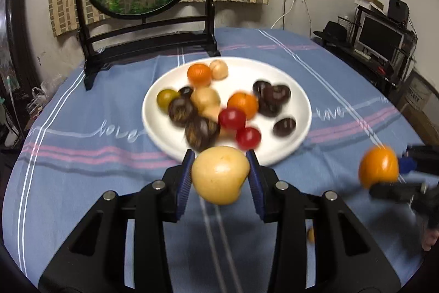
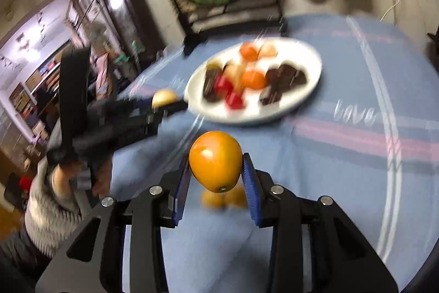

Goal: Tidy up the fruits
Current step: 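Place the yellow fruit on the plate with left tool while right tool places mandarin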

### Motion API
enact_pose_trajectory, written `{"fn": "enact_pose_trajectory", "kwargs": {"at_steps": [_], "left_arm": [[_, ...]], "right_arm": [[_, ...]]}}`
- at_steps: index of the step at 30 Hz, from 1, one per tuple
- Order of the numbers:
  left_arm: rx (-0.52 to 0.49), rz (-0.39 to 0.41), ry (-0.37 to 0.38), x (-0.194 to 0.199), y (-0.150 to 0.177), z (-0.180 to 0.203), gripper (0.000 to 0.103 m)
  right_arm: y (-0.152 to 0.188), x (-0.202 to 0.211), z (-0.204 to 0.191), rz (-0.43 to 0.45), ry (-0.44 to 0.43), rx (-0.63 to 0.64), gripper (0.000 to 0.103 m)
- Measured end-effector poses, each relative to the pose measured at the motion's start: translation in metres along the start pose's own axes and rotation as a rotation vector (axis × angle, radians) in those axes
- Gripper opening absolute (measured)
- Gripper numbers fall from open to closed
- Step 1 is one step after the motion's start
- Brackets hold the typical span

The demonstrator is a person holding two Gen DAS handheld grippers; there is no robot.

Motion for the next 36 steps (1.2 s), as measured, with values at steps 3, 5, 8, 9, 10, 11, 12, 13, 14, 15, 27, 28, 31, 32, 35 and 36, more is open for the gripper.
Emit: {"fn": "enact_pose_trajectory", "kwargs": {"at_steps": [3, 5, 8, 9, 10, 11, 12, 13, 14, 15, 27, 28, 31, 32, 35, 36], "left_arm": [[-0.006, -0.002, -0.014, -0.021, -0.018, 0.007, 0.039], [-0.030, -0.007, -0.018, -0.033, -0.027, 0.013, 0.039], [-0.029, -0.010, -0.022, -0.050, -0.046, 0.014, 0.039], [-0.017, -0.010, -0.028, -0.055, -0.053, 0.010, 0.039], [0.007, -0.012, -0.036, -0.063, -0.063, 0.003, 0.039], [0.028, -0.018, -0.041, -0.070, -0.069, -0.002, 0.039], [0.056, -0.028, -0.045, -0.080, -0.077, -0.010, 0.039], [0.072, -0.039, -0.045, -0.088, -0.081, -0.014, 0.039], [0.090, -0.057, -0.038, -0.097, -0.084, -0.019, 0.039], [0.098, -0.070, -0.032, -0.103, -0.086, -0.021, 0.039], [0.102, -0.091, -0.026, -0.131, -0.086, -0.023, 0.073], [0.108, -0.085, -0.036, -0.129, -0.086, -0.026, 0.076], [0.126, -0.060, -0.049, -0.115, -0.087, -0.032, 0.085], [0.131, -0.051, -0.052, -0.109, -0.087, -0.032, 0.087], [0.141, -0.035, -0.032, -0.089, -0.080, -0.032, 0.088], [0.140, -0.031, -0.029, -0.082, -0.077, -0.031, 0.088]], "right_arm": [[-0.040, -0.008, 0.017, 0.069, 0.065, -0.026, 0.038], [-0.062, -0.023, 0.029, 0.100, 0.101, -0.054, 0.038], [-0.087, -0.051, 0.046, 0.112, 0.124, -0.096, 0.038], [-0.092, -0.060, 0.050, 0.107, 0.125, -0.109, 0.038], [-0.095, -0.066, 0.054, 0.102, 0.128, -0.114, 0.038], [-0.102, -0.077, 0.059, 0.096, 0.138, -0.118, 0.038], [-0.105, -0.086, 0.062, 0.088, 0.149, -0.121, 0.038], [-0.106, -0.090, 0.065, 0.084, 0.154, -0.120, 0.038], [-0.109, -0.098, 0.068, 0.077, 0.157, -0.117, 0.038], [-0.111, -0.104, 0.071, 0.068, 0.158, -0.115, 0.038], [-0.112, -0.128, 0.089, 0.031, 0.186, -0.100, 0.044], [-0.111, -0.125, 0.089, 0.034, 0.196, -0.100, 0.054], [-0.113, -0.113, 0.089, 0.073, 0.206, -0.108, 0.066], [-0.113, -0.107, 0.088, 0.077, 0.195, -0.118, 0.066], [-0.111, -0.088, 0.084, 0.095, 0.171, -0.141, 0.066], [-0.109, -0.082, 0.081, 0.100, 0.168, -0.144, 0.066]]}}
Point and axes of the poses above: each gripper's, at about its wrist camera, not at the fingertips, and x roughly against the way its jaws point, z to its right, y to its underside, the point moved 5 cm from there along -x, roughly the way its jaws point, and after that the axes turned 3 degrees about y, right-handed, at the moved point
